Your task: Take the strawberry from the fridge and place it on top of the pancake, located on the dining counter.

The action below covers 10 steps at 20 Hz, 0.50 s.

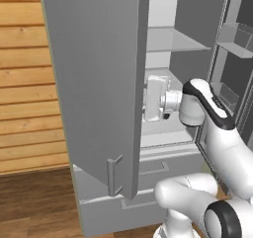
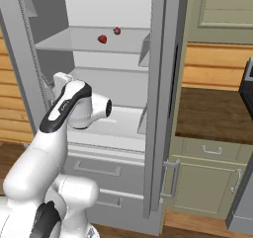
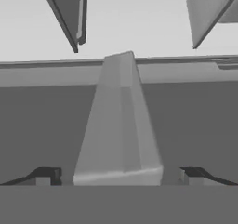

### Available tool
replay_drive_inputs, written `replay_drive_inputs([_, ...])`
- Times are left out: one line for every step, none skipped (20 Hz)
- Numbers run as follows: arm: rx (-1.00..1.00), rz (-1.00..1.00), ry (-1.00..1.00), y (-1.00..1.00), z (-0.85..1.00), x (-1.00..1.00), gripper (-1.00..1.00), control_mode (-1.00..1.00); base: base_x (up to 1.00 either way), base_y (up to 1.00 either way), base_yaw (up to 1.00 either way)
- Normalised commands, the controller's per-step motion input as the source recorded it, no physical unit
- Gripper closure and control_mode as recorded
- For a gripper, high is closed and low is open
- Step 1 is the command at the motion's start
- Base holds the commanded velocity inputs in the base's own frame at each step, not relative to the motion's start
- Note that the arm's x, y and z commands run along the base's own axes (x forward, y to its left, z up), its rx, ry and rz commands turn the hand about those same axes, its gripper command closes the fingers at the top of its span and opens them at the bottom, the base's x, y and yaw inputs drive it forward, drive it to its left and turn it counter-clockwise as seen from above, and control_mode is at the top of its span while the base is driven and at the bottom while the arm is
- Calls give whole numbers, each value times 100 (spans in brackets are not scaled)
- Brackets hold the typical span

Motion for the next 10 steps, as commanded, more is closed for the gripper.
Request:
replay_drive_inputs([-3, 8, -12, 46, 0, 0, -100, -100, 0, 0, 0])
replay_drive_inputs([-3, 7, -13, 44, 0, 0, -100, -100, 0, 0, 0])
replay_drive_inputs([-3, 7, -12, 42, 0, 0, -100, -100, 0, 0, 0])
replay_drive_inputs([-2, 7, -12, 39, 0, 0, -100, -100, 0, 0, 0])
replay_drive_inputs([-2, 7, -12, 39, 0, -1, -100, -100, 0, 0, 0])
replay_drive_inputs([-2, 7, -11, 41, 0, -12, -100, -100, 0, 0, 0])
replay_drive_inputs([-3, 6, -8, 43, 0, -19, -100, -100, 0, 0, 0])
replay_drive_inputs([-3, 6, -6, 48, 0, -28, -100, -100, 0, 0, 0])
replay_drive_inputs([-4, 6, -4, 51, 0, -33, -100, -100, 0, 0, 0])
replay_drive_inputs([-5, 7, -2, 56, 0, -39, -100, -100, 0, 0, 0])
